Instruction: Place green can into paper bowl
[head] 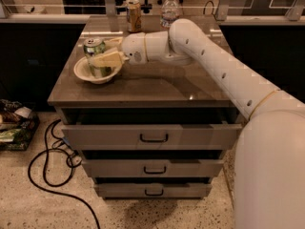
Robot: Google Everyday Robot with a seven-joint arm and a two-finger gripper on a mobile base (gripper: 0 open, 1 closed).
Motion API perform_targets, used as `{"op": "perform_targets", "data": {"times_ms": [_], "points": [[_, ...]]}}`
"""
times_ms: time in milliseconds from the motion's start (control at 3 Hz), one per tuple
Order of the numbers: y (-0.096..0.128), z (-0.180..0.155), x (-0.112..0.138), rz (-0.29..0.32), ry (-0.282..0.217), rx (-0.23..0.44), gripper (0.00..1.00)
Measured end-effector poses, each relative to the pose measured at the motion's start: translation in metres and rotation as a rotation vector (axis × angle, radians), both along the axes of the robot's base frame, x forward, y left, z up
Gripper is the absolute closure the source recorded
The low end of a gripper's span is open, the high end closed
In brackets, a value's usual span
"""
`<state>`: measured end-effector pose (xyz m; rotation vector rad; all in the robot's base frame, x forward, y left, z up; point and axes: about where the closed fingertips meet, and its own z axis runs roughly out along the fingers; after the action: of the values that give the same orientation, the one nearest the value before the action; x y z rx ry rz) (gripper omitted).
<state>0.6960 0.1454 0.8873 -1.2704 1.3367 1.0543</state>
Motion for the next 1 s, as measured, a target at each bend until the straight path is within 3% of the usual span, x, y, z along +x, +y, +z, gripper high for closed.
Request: {"op": "perform_targets", "data": {"times_ms": [333, 667, 1000], "points": [[0.003, -0.0003, -0.001, 0.005, 0.001, 0.0, 0.6], [0.0074, -0.0006, -0.0026, 0.012, 0.002, 0.001, 0.28], [0.01, -0.0008, -0.0035, 0.016, 0.003, 0.001, 0.05]]}}
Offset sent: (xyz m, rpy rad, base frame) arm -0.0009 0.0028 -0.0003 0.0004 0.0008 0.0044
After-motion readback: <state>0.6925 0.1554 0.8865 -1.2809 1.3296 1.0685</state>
